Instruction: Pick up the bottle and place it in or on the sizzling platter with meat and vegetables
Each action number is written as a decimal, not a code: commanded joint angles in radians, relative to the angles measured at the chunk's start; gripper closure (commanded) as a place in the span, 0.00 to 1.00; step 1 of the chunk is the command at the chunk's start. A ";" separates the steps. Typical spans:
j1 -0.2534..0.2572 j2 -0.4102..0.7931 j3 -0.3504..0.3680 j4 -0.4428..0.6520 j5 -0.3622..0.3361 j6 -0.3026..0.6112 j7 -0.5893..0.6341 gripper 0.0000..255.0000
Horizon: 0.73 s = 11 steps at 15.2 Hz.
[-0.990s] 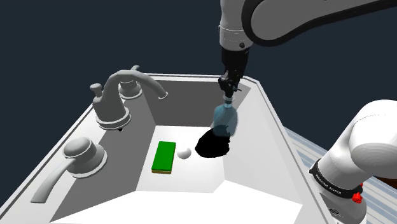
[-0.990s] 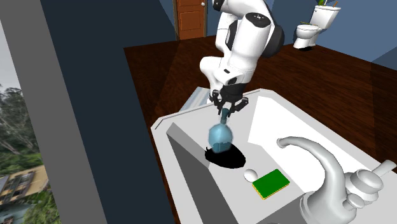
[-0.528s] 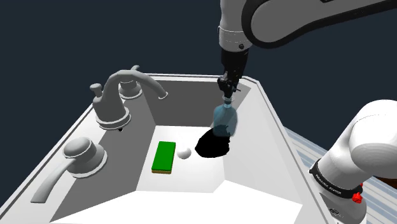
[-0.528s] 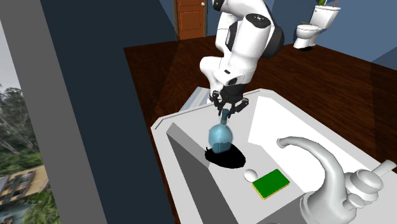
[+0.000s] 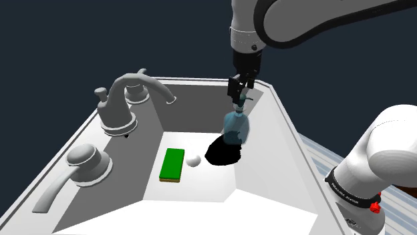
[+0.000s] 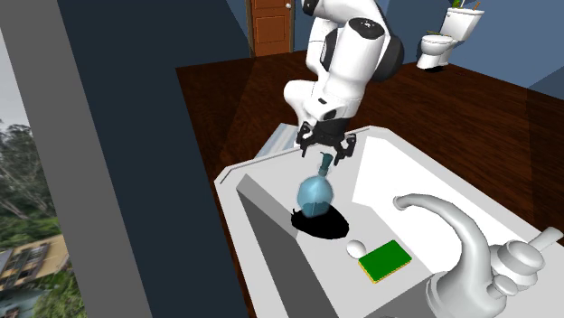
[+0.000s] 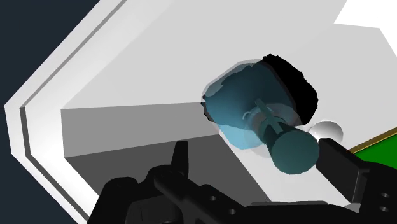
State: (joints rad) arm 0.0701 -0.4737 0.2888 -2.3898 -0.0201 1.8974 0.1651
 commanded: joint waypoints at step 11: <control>0.002 -0.006 0.001 0.105 0.003 -0.112 -0.001 0.00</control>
